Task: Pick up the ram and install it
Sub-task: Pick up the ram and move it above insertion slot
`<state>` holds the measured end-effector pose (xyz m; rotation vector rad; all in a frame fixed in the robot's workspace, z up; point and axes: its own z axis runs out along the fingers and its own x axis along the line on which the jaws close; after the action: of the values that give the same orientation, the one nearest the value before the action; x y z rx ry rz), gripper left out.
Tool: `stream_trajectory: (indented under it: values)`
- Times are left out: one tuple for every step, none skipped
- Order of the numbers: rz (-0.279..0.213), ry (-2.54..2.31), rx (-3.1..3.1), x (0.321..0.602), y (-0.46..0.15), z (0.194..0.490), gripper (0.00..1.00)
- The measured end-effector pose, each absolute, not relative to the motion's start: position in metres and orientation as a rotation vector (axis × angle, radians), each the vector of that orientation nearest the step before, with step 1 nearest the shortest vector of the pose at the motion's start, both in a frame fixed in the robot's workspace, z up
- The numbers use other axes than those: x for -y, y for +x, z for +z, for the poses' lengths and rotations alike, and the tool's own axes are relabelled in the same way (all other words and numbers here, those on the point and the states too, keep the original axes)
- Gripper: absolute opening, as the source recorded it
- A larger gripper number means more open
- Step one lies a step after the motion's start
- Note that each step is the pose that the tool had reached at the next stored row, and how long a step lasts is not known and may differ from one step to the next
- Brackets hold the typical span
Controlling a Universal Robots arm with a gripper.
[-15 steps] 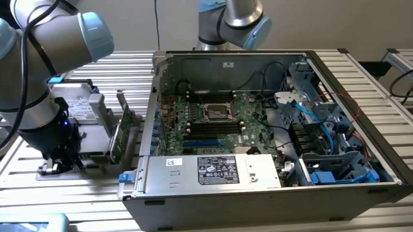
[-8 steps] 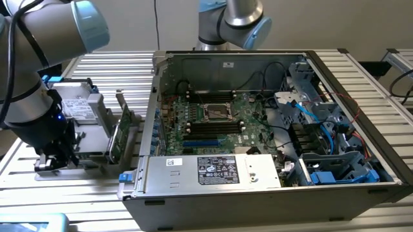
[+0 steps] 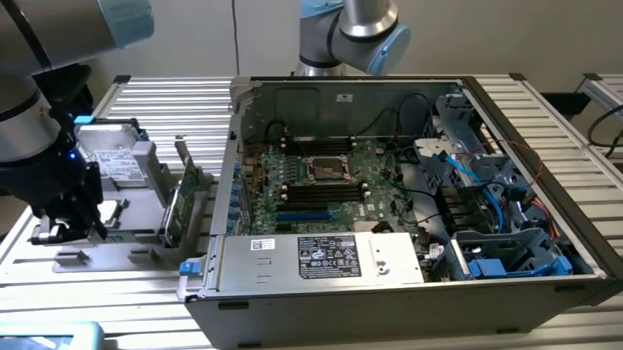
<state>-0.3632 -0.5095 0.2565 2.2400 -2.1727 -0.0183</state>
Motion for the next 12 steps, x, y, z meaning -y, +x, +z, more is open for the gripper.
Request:
stream_trajectory:
  values:
    - [-0.018,2.24,2.173,0.51,-0.363,0.261,0.13]
    - [-0.018,2.24,2.173,0.51,-0.363,0.266,0.13]
    - [-0.018,2.24,2.173,0.51,-0.363,0.27,0.13]
    - [-0.018,2.24,2.173,0.511,-0.362,0.274,0.13]
    - [-0.018,2.24,2.173,0.511,-0.361,0.279,0.13]
    - [-0.019,2.24,2.173,0.512,-0.359,0.284,0.13]
    - [-0.019,2.24,2.173,0.512,-0.357,0.288,0.13]
    - [-0.019,2.24,2.173,0.512,-0.355,0.293,0.13]
    - [-0.019,2.24,2.172,0.512,-0.352,0.297,0.13]
    - [-0.019,2.24,2.173,0.513,-0.35,0.302,0.13]
    - [-0.019,2.24,2.173,0.513,-0.347,0.307,0.13]
    - [-0.019,2.24,2.173,0.513,-0.344,0.311,0.13]
